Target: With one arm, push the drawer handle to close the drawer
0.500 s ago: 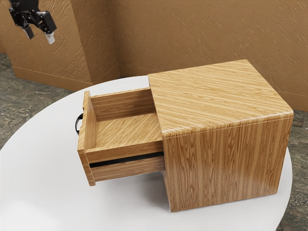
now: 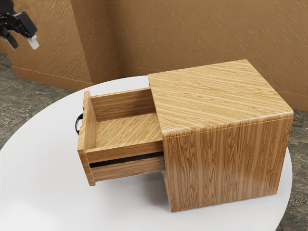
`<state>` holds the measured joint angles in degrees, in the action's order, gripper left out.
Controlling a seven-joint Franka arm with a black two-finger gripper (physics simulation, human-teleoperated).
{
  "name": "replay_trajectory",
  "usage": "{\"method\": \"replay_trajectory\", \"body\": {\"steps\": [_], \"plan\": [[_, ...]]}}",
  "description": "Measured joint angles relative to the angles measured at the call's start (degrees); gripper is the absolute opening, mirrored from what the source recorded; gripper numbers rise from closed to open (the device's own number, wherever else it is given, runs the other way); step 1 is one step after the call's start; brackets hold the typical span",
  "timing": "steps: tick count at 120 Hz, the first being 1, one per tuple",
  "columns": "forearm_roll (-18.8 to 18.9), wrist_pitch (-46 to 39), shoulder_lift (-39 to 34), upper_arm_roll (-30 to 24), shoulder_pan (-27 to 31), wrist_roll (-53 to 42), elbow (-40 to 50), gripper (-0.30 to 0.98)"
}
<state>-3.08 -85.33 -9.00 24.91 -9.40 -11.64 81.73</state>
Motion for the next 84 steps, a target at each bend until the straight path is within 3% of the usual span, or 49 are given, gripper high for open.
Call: {"method": "replay_trajectory", "body": {"steps": [6,14,27,41,52,84], "plan": [[1.1,-1.7,-8.9,-1.3,0.8,0.3,14.7,0.66],[2.6,-3.7,-17.7,-3.1,6.5,0.7,29.4,0.66],[4.7,-6.5,-21.6,-4.6,13.2,1.3,43.3,0.66],[6.3,-14.1,-15.9,-4.6,14.0,2.7,47.6,0.67],[7.9,-18.8,-16.7,-5.0,12.9,3.1,50.5,0.66],[15.5,-27.4,-15.8,-3.5,7.2,-16.5,52.0,0.66]]}}
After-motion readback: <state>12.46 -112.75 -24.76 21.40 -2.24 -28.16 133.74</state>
